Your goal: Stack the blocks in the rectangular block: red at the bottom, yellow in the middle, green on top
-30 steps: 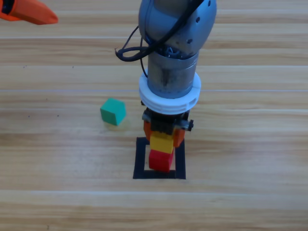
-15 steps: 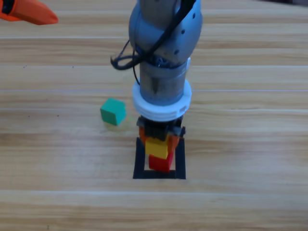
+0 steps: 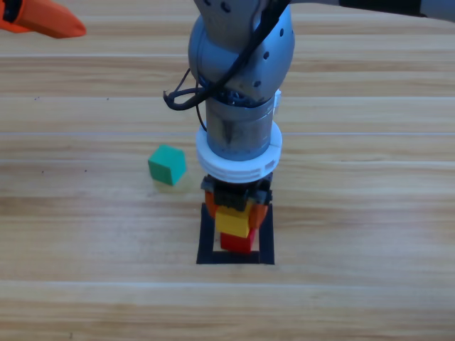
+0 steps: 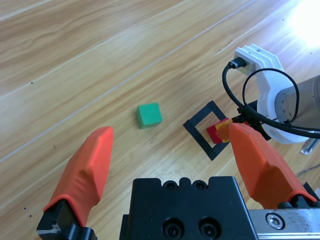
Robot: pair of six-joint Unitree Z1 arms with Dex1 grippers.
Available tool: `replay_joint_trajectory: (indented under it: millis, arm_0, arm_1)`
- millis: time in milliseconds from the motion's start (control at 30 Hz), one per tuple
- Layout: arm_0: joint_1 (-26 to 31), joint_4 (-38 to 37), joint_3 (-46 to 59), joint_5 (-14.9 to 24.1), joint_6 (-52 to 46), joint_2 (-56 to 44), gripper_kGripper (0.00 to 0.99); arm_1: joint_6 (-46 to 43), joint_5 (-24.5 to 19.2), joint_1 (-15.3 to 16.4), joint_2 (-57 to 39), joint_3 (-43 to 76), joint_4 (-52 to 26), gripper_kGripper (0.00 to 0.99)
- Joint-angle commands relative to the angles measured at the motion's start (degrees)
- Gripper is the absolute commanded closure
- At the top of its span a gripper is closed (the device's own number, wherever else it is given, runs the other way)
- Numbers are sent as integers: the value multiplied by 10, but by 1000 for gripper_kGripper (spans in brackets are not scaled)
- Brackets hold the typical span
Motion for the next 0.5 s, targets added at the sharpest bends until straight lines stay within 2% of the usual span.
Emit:
replay_joint_trajectory:
  millis: [33, 200, 300, 400, 500]
  arm_0:
    - [8, -2, 16, 0, 3, 13, 0]
    - [8, -2, 16, 1, 2, 11, 0]
    - [8, -1, 11, 4, -3, 11, 0]
    - [8, 11, -17, 16, -3, 22, 0]
    - [8, 28, -55, 35, -2, 39, 0]
  arm_1:
    - [-15, -5, 0, 35, -4, 13, 0]
    - [-63, -25, 0, 14, -49, 28, 0]
    - [-104, -56, 1, -32, -69, 29, 0]
    - [-187, -102, 5, -93, -91, 29, 0]
    - [-274, -124, 5, -139, -90, 29, 0]
